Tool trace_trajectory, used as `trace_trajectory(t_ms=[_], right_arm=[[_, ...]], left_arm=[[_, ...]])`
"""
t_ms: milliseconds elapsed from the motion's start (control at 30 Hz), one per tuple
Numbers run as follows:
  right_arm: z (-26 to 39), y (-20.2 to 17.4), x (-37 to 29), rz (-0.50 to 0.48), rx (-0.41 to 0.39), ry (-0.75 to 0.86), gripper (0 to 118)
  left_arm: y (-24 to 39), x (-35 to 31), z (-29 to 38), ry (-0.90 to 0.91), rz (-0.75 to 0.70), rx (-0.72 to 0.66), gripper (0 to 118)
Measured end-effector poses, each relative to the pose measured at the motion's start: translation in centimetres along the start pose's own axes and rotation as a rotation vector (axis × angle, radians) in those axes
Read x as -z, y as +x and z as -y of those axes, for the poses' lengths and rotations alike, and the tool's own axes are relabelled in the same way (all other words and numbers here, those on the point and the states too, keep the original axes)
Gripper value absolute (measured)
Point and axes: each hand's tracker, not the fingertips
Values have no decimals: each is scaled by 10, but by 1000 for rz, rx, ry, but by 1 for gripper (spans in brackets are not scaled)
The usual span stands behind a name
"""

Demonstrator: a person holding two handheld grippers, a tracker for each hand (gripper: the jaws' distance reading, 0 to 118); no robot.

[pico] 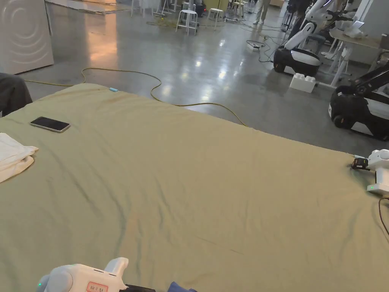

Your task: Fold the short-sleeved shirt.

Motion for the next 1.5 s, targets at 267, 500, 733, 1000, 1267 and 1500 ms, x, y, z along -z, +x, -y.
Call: trace_trajectory(t_ms=[267,500,733,1000,1267,1500], right_arm=[[1,1,0,1,-16,-5,0],[2,1,0,2,-11,-4,0],[3,4,-1,-12,5,-3,0],[0,1,-4,-8,-27,16,0],[-55,27,-28,-20,16,143,0],[-144,65,-51,58,17,350,0]], left_arm=[[-22,34,2,-61,93,-132,68],[-21,60,9,-28,211,-181,68],[-2,64,16,-49,107,-127,32],[8,51,23,10,171,-143,25],[19,-34,-21,67,152,-122,24],[-7,-169,-84,188,-47,-85,24]])
